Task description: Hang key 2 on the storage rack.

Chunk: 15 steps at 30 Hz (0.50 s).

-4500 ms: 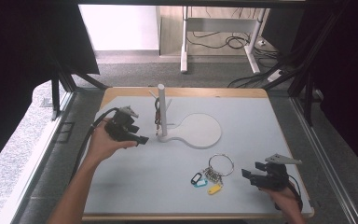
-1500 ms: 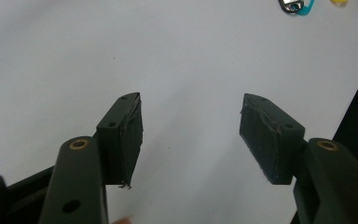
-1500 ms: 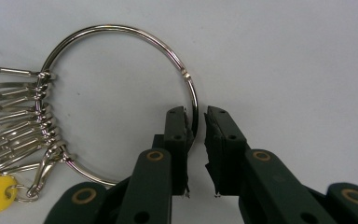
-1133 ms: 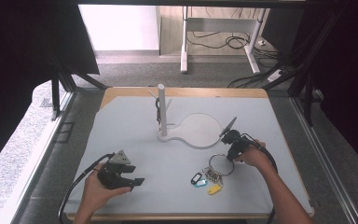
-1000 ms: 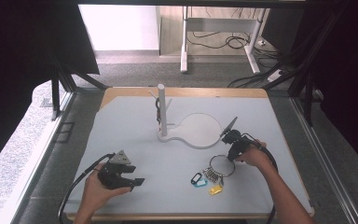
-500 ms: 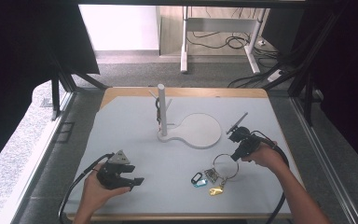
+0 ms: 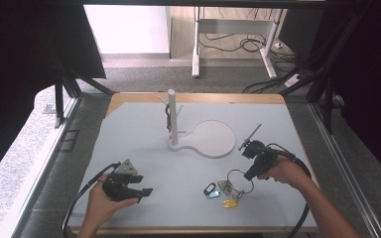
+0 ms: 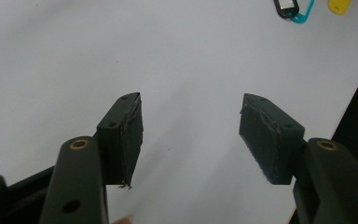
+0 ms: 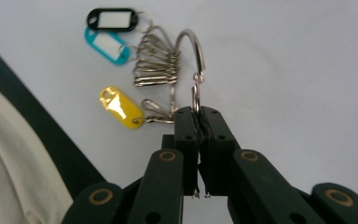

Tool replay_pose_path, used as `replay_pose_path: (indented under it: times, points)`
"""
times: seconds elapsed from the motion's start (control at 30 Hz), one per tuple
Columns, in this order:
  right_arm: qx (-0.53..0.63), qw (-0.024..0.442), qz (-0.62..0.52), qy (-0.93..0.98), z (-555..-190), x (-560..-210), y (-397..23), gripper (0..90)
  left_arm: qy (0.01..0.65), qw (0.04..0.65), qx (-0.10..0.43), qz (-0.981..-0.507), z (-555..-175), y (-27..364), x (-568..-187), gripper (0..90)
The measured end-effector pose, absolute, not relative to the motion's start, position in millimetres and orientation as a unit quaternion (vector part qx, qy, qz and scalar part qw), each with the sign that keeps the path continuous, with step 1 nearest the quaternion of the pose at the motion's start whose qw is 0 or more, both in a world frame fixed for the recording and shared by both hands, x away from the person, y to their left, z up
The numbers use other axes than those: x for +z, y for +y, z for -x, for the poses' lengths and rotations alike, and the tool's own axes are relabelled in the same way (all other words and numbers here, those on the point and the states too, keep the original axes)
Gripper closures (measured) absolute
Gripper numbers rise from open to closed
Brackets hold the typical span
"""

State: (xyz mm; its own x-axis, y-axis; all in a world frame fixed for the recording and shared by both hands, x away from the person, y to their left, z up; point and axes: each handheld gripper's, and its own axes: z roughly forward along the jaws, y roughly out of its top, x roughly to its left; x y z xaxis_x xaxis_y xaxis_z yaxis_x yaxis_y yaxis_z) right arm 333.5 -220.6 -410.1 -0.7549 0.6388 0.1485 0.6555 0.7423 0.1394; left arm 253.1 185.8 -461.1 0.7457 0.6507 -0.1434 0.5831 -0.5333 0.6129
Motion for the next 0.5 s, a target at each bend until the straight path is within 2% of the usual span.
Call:
replay_pose_path:
  times: [0.2, 0.5]
  points:
    - [-0.077, 0.057, 0.341, -0.935, -333, -424, -214, 86.5, 0.359, 0.336, 0.051, -0.869, -253, 189, -461, 40.1]
    - [-0.078, 0.056, 0.347, -0.933, -338, -415, -212, 86.9, 0.377, 0.348, 0.052, -0.857, -253, 198, -460, 40.8]
